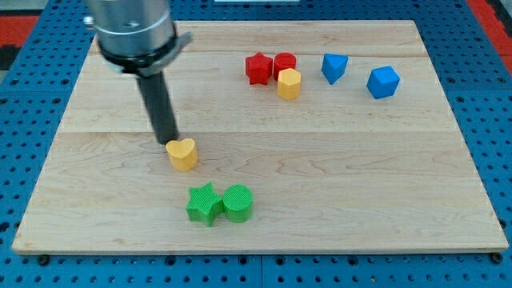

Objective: Slide the yellow heart to the top of the green circle

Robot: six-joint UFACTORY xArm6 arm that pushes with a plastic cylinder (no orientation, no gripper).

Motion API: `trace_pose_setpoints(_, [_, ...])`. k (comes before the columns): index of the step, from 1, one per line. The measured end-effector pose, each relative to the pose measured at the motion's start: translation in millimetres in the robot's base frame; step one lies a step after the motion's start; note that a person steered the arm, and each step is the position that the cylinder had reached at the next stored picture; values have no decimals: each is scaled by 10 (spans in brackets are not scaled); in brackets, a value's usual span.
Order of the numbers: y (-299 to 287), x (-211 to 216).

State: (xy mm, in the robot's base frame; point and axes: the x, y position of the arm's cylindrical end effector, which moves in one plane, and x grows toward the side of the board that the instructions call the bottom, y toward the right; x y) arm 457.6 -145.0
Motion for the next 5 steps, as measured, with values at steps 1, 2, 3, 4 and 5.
trace_pose_setpoints(1, [-92,151])
trace_pose_setpoints(2, [259,164])
trace_pose_setpoints(3, [696,163])
trace_pose_setpoints(4, [1062,276])
trace_pose_setpoints(5, [1314,394])
